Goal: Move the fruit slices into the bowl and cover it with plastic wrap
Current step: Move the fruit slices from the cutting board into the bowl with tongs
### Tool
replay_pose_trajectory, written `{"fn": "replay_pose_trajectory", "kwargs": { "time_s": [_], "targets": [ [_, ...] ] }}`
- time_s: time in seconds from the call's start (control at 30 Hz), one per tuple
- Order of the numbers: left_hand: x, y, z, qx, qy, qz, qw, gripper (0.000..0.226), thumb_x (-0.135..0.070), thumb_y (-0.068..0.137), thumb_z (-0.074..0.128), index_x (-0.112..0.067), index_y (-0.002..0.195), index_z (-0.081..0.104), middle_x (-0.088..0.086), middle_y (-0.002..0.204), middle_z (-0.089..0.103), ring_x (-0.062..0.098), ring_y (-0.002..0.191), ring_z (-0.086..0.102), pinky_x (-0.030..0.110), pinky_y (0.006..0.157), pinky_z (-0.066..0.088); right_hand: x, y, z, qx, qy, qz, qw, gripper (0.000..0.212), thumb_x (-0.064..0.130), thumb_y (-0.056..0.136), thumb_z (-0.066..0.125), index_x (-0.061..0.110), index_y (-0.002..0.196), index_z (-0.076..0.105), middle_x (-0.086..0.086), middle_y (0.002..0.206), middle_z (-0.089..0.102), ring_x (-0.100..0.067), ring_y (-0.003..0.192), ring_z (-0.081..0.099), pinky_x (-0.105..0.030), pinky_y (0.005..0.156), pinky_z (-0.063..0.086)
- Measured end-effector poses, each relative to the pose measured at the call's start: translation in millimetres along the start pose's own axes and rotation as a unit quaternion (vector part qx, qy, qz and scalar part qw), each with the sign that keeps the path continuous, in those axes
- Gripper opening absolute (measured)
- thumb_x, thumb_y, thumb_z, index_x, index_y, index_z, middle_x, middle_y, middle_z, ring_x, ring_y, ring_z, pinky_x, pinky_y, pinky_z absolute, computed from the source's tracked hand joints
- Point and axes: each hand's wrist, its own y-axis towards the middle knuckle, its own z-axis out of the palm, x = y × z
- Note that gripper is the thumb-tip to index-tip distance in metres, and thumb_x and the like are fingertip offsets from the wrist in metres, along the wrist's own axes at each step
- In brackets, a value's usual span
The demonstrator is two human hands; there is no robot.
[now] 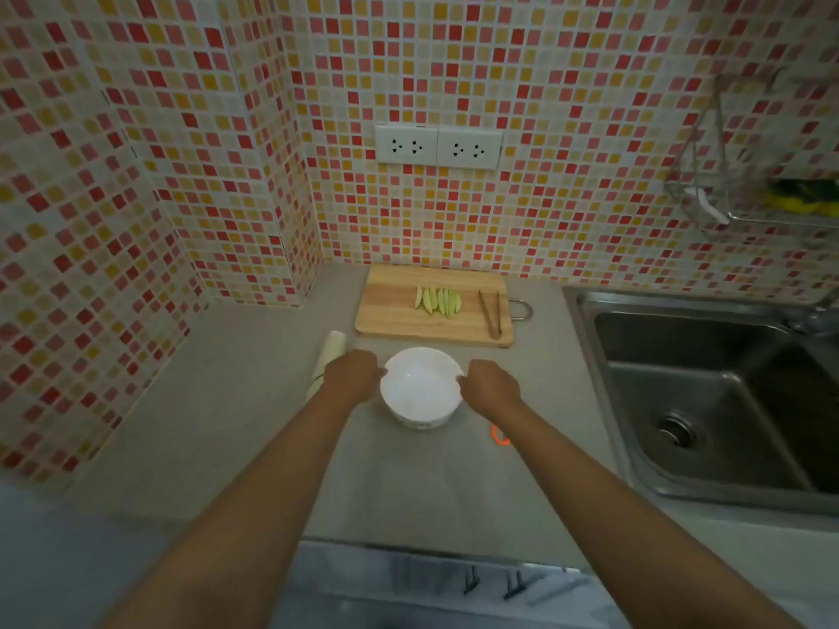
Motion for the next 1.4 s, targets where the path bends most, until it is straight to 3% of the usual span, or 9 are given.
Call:
{"fn": "replay_pose_trajectory", "kwargs": {
  "time_s": [0.17,0.33,0.4,0.63,0.8,1.0,1.13,1.27,1.4],
  "targets": [
    [7.8,-0.5,30.7,0.044,-0.164,-0.033,0.985,0.042,-0.027,0.100,0.042,0.008,0.113,0.061,0.028,0.118,0.063,0.040,0.105,0.062,0.042,0.088,0.052,-5.5,0.7,22.2,0.030,0.091,0.049,0.994,0.034,0.024,0.097,0.046,-0.004,0.107,0.062,-0.025,0.112,0.065,-0.039,0.102,0.064,-0.038,0.084,0.051],
    [8.4,22.6,38.6,0.014,-0.263,-0.025,0.964,0.029,-0.009,0.092,0.047,0.015,0.087,0.062,0.032,0.092,0.067,0.041,0.084,0.067,0.050,0.076,0.056,-7.2,20.2,25.2,0.023,0.217,0.097,0.971,0.025,0.001,0.085,0.044,-0.012,0.078,0.064,-0.028,0.067,0.066,-0.033,0.052,0.066,-0.027,0.044,0.047],
    [7.2,33.2,35.7,0.012,-0.282,-0.014,0.959,0.026,-0.007,0.091,0.047,0.010,0.077,0.061,0.030,0.085,0.068,0.040,0.078,0.068,0.049,0.072,0.057,-5.7,28.2,23.8,0.002,0.246,0.101,0.964,0.027,0.000,0.083,0.041,-0.014,0.077,0.063,-0.026,0.057,0.063,-0.028,0.040,0.059,-0.026,0.041,0.043],
    [6.5,69.3,30.1,0.022,-0.298,0.008,0.954,0.026,-0.007,0.091,0.045,0.000,0.077,0.066,0.018,0.072,0.071,0.013,0.050,0.061,0.020,0.053,0.051,0.7,52.9,16.0,-0.019,0.289,0.115,0.950,0.028,-0.003,0.079,0.039,-0.016,0.079,0.064,-0.035,0.067,0.066,-0.040,0.051,0.066,-0.041,0.051,0.052],
    [8.1,81.0,35.0,0.017,-0.324,0.001,0.946,0.027,-0.007,0.090,0.046,0.004,0.083,0.069,0.012,0.066,0.069,0.016,0.051,0.063,0.034,0.062,0.057,-0.7,61.6,17.0,-0.026,0.288,0.119,0.950,0.027,-0.003,0.080,0.040,-0.013,0.073,0.064,-0.034,0.063,0.065,-0.040,0.050,0.065,-0.033,0.046,0.047],
    [10.9,83.8,40.0,0.010,-0.346,-0.002,0.938,0.027,-0.008,0.089,0.048,-0.008,0.070,0.068,0.000,0.057,0.065,0.011,0.049,0.062,0.032,0.060,0.056,-8.2,67.8,18.6,-0.019,0.284,0.109,0.952,0.028,0.003,0.088,0.044,-0.010,0.078,0.066,-0.027,0.067,0.068,-0.027,0.038,0.059,-0.021,0.034,0.041],
    [10.5,86.5,38.6,0.009,-0.348,0.002,0.937,0.031,-0.010,0.090,0.049,-0.015,0.063,0.063,-0.007,0.051,0.061,-0.001,0.044,0.058,0.014,0.050,0.046,-15.2,74.6,17.0,-0.007,0.286,0.104,0.953,0.027,0.007,0.090,0.047,-0.009,0.078,0.066,-0.026,0.067,0.068,-0.027,0.040,0.062,-0.021,0.035,0.043],
    [10.2,88.9,35.8,0.005,-0.360,0.007,0.933,0.029,-0.009,0.092,0.049,-0.013,0.068,0.065,-0.005,0.054,0.062,0.003,0.046,0.059,0.024,0.056,0.051,-19.1,76.3,17.8,-0.002,0.293,0.097,0.951,0.028,0.011,0.092,0.049,-0.006,0.079,0.067,-0.022,0.064,0.068,-0.029,0.042,0.064,-0.020,0.036,0.043],
    [10.4,88.9,36.5,0.005,-0.378,0.005,0.926,0.035,-0.010,0.093,0.050,-0.024,0.062,0.060,-0.004,0.057,0.063,0.013,0.054,0.063,0.030,0.059,0.054,-24.3,84.4,11.1,-0.034,0.224,0.107,0.968,0.029,0.039,0.092,0.055,0.015,0.093,0.071,-0.010,0.069,0.072,-0.026,0.056,0.070,-0.029,0.063,0.055]
  ]
}}
